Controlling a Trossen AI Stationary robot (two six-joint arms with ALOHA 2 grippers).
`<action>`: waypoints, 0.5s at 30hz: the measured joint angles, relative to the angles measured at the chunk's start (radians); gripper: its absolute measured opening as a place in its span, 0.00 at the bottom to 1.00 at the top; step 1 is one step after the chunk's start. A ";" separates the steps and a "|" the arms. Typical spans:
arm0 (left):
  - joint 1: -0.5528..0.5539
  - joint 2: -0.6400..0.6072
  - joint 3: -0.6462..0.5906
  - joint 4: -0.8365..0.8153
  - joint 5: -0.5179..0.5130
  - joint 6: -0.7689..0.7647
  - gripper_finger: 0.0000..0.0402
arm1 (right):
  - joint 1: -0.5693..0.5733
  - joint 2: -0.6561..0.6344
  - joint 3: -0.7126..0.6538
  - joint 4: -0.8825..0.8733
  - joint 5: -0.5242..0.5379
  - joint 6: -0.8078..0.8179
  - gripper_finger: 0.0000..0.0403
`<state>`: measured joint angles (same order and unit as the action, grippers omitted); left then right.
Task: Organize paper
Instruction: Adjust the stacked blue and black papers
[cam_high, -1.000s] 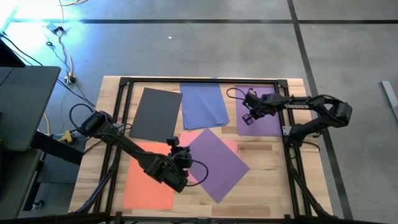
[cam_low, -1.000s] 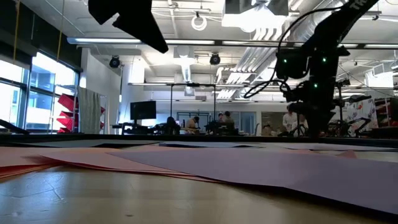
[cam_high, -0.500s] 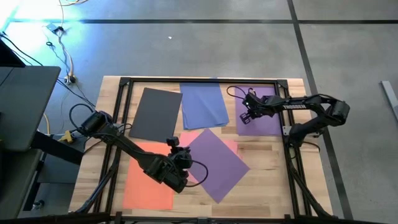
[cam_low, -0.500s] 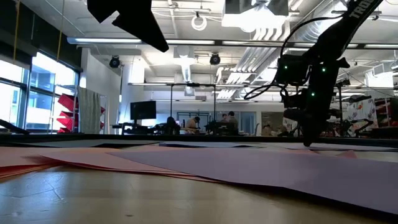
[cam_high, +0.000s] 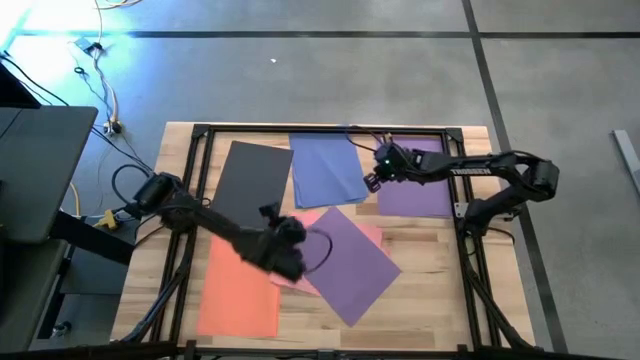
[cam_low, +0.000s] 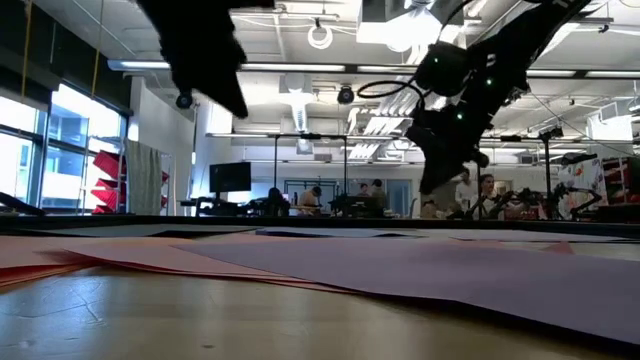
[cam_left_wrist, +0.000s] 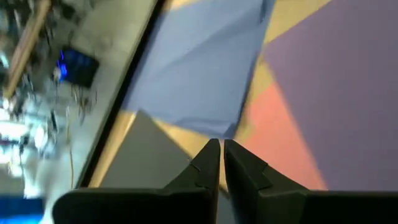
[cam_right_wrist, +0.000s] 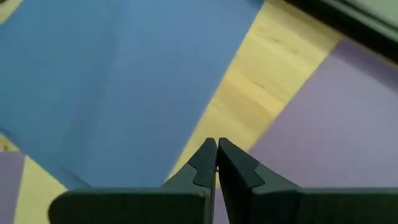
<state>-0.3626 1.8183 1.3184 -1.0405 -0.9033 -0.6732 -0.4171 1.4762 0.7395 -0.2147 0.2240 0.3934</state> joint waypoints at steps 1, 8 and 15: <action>0.040 0.000 -0.020 0.007 0.015 0.001 0.00 | -0.001 0.020 0.000 0.013 -0.006 0.010 0.00; 0.256 -0.002 -0.165 0.185 0.210 0.057 0.00 | -0.001 0.165 -0.001 0.062 -0.019 0.018 0.00; 0.351 -0.002 -0.295 0.460 0.339 0.162 0.00 | 0.001 0.214 0.003 0.062 -0.028 0.000 0.00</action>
<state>-0.0111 1.8168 1.0238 -0.5802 -0.5643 -0.5116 -0.4157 1.6897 0.7422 -0.1524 0.1962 0.3931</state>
